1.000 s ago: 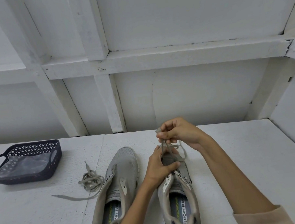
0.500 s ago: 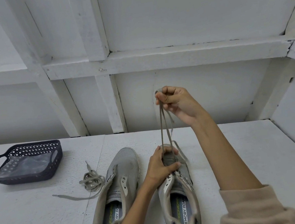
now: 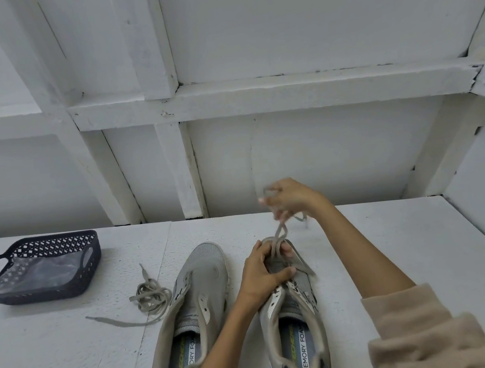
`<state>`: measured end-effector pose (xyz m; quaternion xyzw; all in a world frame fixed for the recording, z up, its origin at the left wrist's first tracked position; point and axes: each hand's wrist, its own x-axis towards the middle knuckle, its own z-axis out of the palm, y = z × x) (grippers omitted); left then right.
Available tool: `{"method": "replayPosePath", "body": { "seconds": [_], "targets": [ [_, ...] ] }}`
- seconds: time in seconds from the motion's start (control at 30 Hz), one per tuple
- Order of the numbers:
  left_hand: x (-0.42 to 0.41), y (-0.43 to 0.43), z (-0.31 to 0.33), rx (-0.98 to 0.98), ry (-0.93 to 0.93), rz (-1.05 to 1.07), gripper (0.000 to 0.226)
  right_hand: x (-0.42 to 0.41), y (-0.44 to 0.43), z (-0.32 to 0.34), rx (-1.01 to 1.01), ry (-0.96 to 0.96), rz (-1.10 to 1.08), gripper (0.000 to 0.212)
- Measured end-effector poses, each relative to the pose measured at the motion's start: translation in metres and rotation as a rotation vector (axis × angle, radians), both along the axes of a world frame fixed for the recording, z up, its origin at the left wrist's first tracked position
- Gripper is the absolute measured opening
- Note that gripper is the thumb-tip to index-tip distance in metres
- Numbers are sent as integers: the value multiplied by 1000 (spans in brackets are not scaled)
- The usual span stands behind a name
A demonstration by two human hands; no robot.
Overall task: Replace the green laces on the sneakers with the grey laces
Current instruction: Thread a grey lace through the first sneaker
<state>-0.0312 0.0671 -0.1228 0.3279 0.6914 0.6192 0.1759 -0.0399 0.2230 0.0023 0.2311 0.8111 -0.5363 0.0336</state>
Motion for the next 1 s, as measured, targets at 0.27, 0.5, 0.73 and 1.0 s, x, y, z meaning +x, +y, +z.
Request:
{"method": "replayPosePath", "body": {
  "seconds": [0.27,0.5,0.73,1.0],
  "targets": [
    [0,2,-1,1,30,20,46,56,3,-26,236,-24,-29,35],
    [0,3,-2,99,-68,-21,54,72,-33,-50,-47,44,-67,20],
    [4,5,4,105,14,56,58,75,-42,-63,-225,155,-190,14],
    [3,4,-1,-19,10,27,76,69,-42,-58,-211,181,-172,7]
  ]
}}
